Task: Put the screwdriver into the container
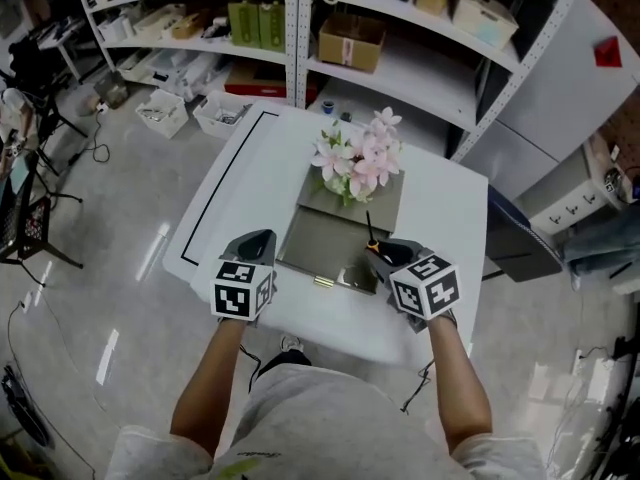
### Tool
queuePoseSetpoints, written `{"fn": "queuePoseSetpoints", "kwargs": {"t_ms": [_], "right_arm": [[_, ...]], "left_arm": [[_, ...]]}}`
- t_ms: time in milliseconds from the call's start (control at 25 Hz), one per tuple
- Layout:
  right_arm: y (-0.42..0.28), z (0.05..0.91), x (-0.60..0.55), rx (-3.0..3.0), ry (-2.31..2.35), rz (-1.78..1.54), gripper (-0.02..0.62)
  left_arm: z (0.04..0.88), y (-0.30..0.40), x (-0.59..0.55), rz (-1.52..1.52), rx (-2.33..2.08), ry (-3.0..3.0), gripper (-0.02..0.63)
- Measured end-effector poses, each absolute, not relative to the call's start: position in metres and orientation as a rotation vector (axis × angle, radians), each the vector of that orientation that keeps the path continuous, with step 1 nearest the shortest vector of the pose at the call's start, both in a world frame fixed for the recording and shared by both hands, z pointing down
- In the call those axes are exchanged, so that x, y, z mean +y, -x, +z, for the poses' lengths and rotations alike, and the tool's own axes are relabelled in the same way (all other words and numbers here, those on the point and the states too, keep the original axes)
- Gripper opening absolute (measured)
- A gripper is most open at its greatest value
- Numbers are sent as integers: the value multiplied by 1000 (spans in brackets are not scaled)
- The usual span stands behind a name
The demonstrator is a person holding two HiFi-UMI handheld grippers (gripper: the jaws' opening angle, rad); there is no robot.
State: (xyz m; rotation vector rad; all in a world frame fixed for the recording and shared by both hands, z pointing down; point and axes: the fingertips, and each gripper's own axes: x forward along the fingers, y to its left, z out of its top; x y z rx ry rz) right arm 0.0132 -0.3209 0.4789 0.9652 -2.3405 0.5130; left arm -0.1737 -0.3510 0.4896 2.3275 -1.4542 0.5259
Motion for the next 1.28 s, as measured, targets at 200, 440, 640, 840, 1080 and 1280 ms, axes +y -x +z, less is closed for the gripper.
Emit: {"fn": "queuePoseSetpoints", "kwargs": {"t_ms": [200, 440, 640, 840, 1080, 1280], "right_arm": [[-2, 497, -331, -2250, -894, 528, 75], [10, 528, -334, -2128, -795, 559, 75], [21, 542, -335, -2058, -730, 561, 75], [22, 558, -337, -1990, -691, 567, 75], [24, 572, -342, -1959, -679, 578, 77], [27, 581, -344, -1948, -673, 591, 77]], "left_arm": [[501, 185, -365, 538, -1398, -2340, 5], [518, 193, -377, 550, -1352, -2342, 5], [523, 195, -384, 547, -1331, -2348, 5], [531, 194, -383, 556, -1305, -2349, 5], [535, 201, -384, 558, -1316, -2337, 5], [537, 206, -386, 564, -1325, -2329, 5]]}}
